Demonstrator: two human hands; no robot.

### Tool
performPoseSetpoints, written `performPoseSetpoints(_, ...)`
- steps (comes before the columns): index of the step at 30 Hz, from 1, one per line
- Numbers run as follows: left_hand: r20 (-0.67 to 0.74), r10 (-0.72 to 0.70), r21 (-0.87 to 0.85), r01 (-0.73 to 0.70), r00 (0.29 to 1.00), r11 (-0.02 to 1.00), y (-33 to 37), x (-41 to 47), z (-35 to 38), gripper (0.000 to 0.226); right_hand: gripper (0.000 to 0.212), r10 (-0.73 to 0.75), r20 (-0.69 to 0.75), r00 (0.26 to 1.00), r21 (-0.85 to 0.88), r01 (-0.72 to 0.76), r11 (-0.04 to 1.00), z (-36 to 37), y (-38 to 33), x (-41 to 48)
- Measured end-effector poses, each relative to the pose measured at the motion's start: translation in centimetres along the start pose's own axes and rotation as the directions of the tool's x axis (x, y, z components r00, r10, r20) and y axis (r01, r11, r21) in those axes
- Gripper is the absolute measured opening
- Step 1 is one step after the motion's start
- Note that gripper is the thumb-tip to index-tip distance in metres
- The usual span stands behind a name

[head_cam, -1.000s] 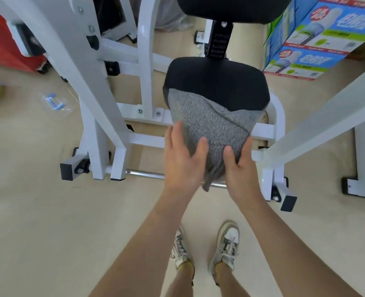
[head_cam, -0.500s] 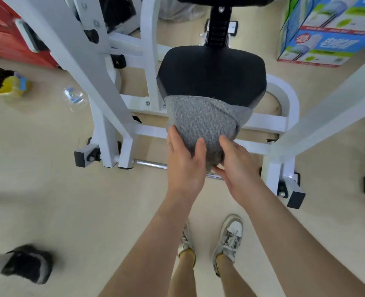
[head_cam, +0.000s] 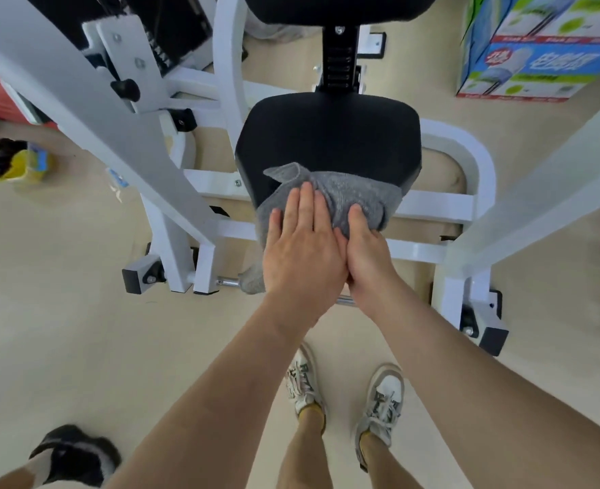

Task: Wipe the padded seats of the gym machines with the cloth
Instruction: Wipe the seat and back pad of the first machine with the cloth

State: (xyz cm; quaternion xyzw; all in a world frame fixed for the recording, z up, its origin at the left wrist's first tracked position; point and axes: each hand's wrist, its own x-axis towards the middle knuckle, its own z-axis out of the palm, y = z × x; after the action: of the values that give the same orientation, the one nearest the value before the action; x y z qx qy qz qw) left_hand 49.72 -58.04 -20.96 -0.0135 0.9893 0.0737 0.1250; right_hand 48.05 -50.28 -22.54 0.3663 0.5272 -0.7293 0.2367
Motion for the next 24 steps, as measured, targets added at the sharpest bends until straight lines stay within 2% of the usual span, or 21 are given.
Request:
performPoseSetpoints(3, 0.099, 0.145, 0.022, -0.148, 0.984, 0.989, 0.8, 3.5, -0.4, 0.059, 0.047, 0.005, -0.037, 0.999, -0.071, -0.007, 0.997, -0.9, -2.2, 1.8)
performPoseSetpoints(6, 0.193, 0.211, 0.016, -0.218, 0.958, 0.976, 1.6, 6.9, -0.2, 0.059, 0.053, 0.013, -0.086, 0.996, -0.070, -0.019, 0.997, -1.3, -3.9, 3.7)
performPoseSetpoints(8, 0.210, 0.257, 0.009, -0.264, 0.943, 0.964, 2.3, 9.0, 0.1, 0.059, 0.047, 0.019, -0.132, 0.991, -0.012, -0.021, 1.000, -1.7, -4.8, 5.1)
performPoseSetpoints(11, 0.225, 0.320, -0.028, -0.322, 0.920, 0.946, 3.5, 12.7, 0.6, 0.058, 0.041, -0.069, -0.267, 0.961, 0.034, 0.081, 0.996, -1.8, -6.9, 7.5)
performPoseSetpoints(13, 0.235, 0.346, -0.047, -0.345, 0.908, 0.937, 4.3, 15.1, 0.9, 0.057, 0.039, -0.129, -0.352, 0.927, -0.014, 0.133, 0.991, -1.9, -8.4, 9.6)
performPoseSetpoints(15, 0.235, 0.369, -0.062, -0.365, 0.900, 0.929, 5.1, 17.3, 1.4, 0.057, 0.036, -0.143, -0.409, 0.901, -0.117, 0.103, 0.988, -2.3, -9.9, 11.5)
performPoseSetpoints(20, 0.226, 0.390, -0.082, -0.382, 0.893, 0.921, 6.9, 21.3, 2.2, 0.058, 0.039, -0.136, -0.309, 0.941, -0.360, 0.017, 0.933, -3.2, -12.3, 14.2)
performPoseSetpoints(22, 0.228, 0.397, -0.076, -0.390, 0.889, 0.918, 7.1, 21.4, 2.1, 0.059, 0.037, -0.167, -0.318, 0.933, -0.343, 0.051, 0.938, -3.3, -12.1, 14.2)
performPoseSetpoints(24, 0.233, 0.400, -0.062, -0.397, 0.886, 0.916, 6.7, 20.3, 1.9, 0.059, 0.032, -0.177, -0.388, 0.904, -0.257, 0.079, 0.963, -3.3, -11.1, 13.6)
